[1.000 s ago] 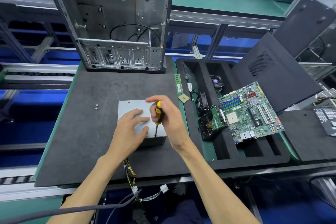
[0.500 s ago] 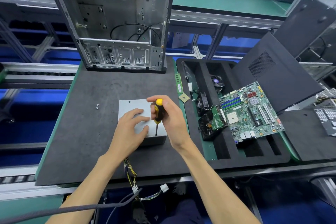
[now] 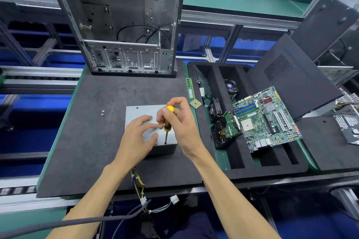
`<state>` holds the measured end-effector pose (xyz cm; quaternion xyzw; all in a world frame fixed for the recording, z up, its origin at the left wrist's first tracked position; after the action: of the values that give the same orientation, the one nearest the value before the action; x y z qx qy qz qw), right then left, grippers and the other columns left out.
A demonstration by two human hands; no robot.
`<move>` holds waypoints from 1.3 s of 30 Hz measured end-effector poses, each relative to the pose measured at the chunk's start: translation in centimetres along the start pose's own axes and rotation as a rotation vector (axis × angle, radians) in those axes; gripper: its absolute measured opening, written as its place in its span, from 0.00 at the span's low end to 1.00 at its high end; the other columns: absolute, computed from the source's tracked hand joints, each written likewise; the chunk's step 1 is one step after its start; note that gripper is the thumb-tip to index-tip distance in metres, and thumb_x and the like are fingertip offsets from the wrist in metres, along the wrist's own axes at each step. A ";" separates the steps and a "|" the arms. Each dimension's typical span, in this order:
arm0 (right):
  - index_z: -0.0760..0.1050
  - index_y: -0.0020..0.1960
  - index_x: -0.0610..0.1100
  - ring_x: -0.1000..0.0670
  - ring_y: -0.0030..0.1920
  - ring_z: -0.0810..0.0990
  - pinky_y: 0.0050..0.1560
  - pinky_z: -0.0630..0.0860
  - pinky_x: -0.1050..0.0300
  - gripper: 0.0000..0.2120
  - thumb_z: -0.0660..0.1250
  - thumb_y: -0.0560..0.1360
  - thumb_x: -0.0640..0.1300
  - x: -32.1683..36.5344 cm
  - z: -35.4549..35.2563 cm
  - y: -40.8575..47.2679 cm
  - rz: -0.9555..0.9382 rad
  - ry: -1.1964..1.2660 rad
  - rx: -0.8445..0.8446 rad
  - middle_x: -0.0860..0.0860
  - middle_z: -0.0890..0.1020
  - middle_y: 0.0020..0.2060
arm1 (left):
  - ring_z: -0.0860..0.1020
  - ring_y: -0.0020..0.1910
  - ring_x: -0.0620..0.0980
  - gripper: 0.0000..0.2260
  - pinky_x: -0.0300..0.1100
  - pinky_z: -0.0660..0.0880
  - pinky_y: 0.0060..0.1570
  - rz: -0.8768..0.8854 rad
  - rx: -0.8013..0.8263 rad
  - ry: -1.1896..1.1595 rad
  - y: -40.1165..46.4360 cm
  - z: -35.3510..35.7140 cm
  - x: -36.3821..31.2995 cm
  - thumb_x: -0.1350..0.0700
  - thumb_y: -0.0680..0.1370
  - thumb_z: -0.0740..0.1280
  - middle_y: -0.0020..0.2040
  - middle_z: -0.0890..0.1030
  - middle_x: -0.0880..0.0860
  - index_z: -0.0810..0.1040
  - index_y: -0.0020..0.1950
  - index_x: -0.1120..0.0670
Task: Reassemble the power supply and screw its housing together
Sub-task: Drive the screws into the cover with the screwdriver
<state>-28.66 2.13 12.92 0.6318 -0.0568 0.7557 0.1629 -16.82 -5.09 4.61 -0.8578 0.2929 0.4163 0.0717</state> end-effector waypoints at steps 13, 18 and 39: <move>0.77 0.50 0.45 0.52 0.37 0.74 0.38 0.69 0.60 0.11 0.56 0.83 0.44 -0.4 0.0 0.0 -0.030 -0.052 0.006 0.51 0.77 0.37 | 0.71 0.69 0.52 0.13 0.54 0.67 0.70 -0.017 -0.007 0.011 -0.1 -0.1 -0.3 0.61 0.75 0.74 0.68 0.76 0.50 0.85 0.58 0.51; 0.78 0.50 0.45 0.51 0.39 0.74 0.41 0.70 0.61 0.12 0.55 0.84 0.43 -0.4 -0.1 0.0 -0.041 -0.016 0.017 0.49 0.77 0.37 | 0.71 0.69 0.52 0.12 0.55 0.66 0.70 -0.023 -0.007 0.019 -0.1 -0.2 -0.5 0.61 0.75 0.73 0.68 0.76 0.50 0.84 0.58 0.51; 0.73 0.45 0.42 0.51 0.31 0.64 0.36 0.62 0.55 0.13 0.53 0.83 0.43 0.6 -0.1 8.1 -0.119 0.314 -0.145 0.50 0.68 0.30 | 0.70 0.66 0.51 0.19 0.44 0.64 0.68 -0.266 -0.218 -0.040 3.2 -4.3 3.8 0.59 0.77 0.71 0.65 0.75 0.51 0.76 0.68 0.54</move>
<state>-31.42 -5.37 14.48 0.4951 -0.0476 0.8278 0.2595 -13.89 -10.98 4.85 -0.8833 0.1284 0.4493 0.0383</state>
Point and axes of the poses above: each hand's wrist, its own y-axis towards the middle knuckle, its own z-axis out of the palm, x = y × z, the point moved 6 cm from there along y, towards the middle knuckle
